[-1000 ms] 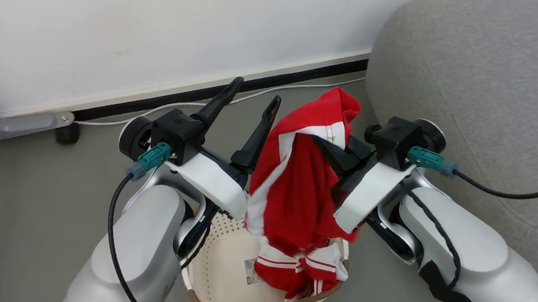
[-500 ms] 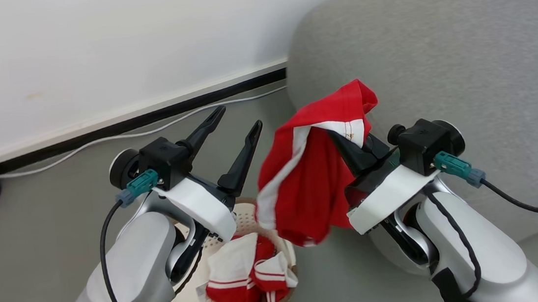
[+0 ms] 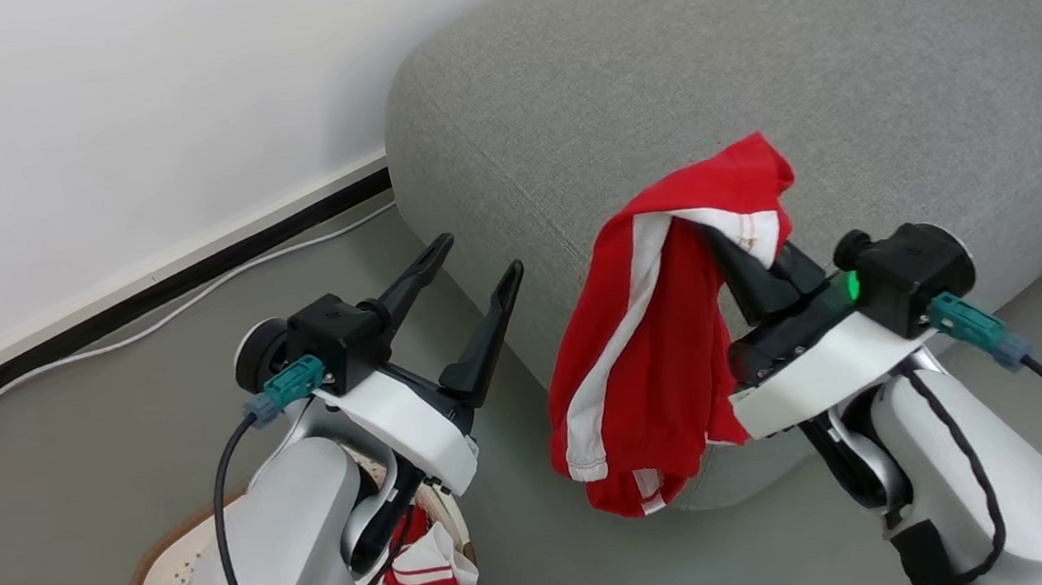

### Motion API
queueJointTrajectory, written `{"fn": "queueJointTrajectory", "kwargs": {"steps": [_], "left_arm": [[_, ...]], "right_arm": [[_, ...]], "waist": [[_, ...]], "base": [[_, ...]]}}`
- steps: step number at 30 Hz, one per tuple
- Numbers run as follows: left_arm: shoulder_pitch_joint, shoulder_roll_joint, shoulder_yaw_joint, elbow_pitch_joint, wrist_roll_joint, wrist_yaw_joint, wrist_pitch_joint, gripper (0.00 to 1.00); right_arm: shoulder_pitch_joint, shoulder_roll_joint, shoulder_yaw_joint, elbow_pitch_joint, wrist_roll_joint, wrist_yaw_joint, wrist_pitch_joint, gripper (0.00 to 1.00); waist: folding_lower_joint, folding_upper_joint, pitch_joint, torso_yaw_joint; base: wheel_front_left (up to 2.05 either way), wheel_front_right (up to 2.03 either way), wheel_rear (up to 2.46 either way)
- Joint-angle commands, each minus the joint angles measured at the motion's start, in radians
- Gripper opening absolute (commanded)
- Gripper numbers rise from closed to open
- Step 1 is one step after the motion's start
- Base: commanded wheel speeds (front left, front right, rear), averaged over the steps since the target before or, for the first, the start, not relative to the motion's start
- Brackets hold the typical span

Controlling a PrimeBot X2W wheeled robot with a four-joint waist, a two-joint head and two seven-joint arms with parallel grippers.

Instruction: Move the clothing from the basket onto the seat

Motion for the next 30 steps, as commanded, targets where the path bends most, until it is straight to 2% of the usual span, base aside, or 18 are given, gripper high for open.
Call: {"fn": "queueJointTrajectory", "kwargs": {"steps": [1,7,14,24,30], "left_arm": [[-0.033,0.017,0.028,-0.023,0.005,-0.001,-0.006,1.0],[-0.035,0.009,0.008,-0.023,0.004,-0.001,-0.006,1.0],[-0.018,0.021,-0.016,-0.018,0.001,-0.001,-0.006,1.0],[-0.065,0.045,-0.096,-0.019,0.003,-0.001,-0.006,1.0],[-0.105,0.06,-0.142,-0.026,-0.011,-0.001,-0.006,1.0]], "right_arm": [[0.01,0.003,-0.008,-0.04,-0.01,0.007,-0.006,0.0],[0.009,-0.051,-0.092,-0.077,-0.027,0.007,-0.006,0.0],[-0.119,-0.134,-0.178,-0.035,-0.051,0.007,-0.006,0.0],[-0.361,-0.256,-0.336,0.096,-0.085,0.007,-0.006,0.0],[-0.494,-0.36,-0.386,0.206,-0.127,0.007,-0.006,0.0]], "waist": [[0.0,-0.0001,0.009,-0.008],[0.0,-0.0001,0.035,-0.014],[0.0,-0.0001,0.1,-0.007],[0.0,-0.0001,0.285,0.1],[0.0,-0.0001,0.388,0.17]], "base": [[0.0,0.0,0.0],[0.0,0.0,0.0],[0.0,0.0,0.0],[0.0,0.0,0.0],[0.0,0.0,0.0]]}}
